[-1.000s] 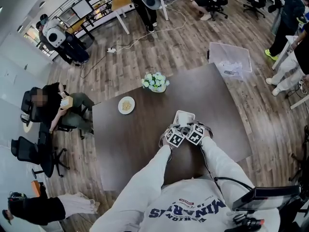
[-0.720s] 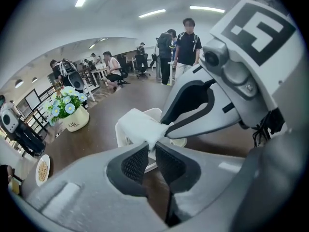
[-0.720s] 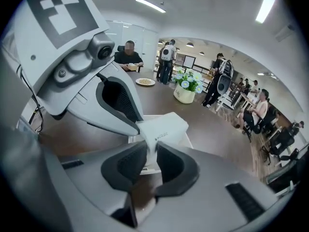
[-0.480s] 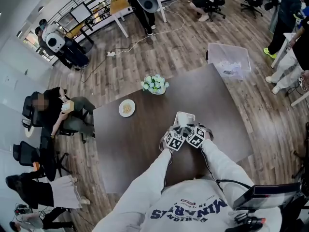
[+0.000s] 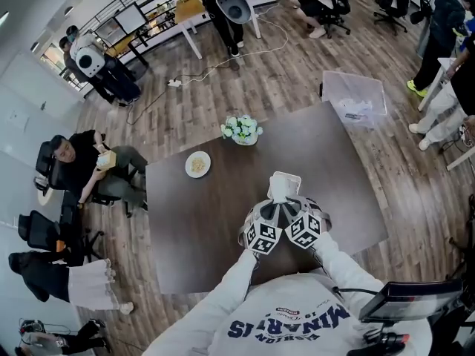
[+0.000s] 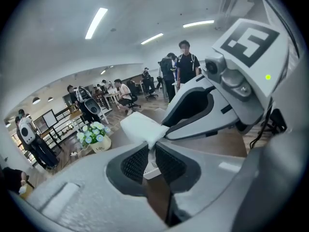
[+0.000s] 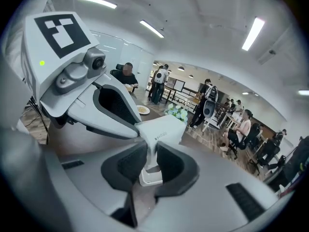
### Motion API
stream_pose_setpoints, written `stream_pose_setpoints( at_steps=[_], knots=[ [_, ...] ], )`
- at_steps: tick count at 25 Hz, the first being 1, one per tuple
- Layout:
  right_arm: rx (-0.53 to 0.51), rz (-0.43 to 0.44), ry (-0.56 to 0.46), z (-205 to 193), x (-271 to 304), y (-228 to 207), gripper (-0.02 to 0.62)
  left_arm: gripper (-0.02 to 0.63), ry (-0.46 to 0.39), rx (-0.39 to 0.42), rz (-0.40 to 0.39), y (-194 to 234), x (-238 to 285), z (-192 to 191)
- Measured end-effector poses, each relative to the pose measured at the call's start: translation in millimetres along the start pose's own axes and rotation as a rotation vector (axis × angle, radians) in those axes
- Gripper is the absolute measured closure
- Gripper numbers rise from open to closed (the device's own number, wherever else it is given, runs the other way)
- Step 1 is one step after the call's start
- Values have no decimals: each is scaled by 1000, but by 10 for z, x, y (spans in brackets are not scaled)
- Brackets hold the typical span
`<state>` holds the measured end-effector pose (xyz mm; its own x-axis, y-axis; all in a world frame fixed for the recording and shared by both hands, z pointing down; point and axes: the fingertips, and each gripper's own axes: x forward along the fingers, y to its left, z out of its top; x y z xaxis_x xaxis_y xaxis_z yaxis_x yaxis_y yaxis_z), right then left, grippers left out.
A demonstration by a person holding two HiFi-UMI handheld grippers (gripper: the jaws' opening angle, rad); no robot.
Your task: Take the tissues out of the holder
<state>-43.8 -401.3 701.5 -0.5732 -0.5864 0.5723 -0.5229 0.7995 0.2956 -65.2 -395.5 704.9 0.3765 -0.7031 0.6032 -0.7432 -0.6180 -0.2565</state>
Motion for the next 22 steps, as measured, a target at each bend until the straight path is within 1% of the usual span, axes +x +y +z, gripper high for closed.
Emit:
stream_pose_setpoints(
  at_steps=[4, 7, 12, 15, 22],
  knots=[
    [-46, -24, -70, 412, -507, 189, 525, 555, -53, 2, 61, -55, -640, 236],
    [-65, -18, -108, 581, -671, 327, 525, 555, -64, -4, 109, -64, -915, 258],
    [-74, 3, -116, 622, -641, 506, 525, 555, -47, -40, 132, -51, -1023, 102],
    [-79, 15, -121, 669, -625, 576, 525, 555, -44, -46, 143, -21, -1088, 54],
    [-67, 32, -126, 665, -535, 599, 525, 555, -34, -73, 156, 30, -1053, -16]
  ],
)
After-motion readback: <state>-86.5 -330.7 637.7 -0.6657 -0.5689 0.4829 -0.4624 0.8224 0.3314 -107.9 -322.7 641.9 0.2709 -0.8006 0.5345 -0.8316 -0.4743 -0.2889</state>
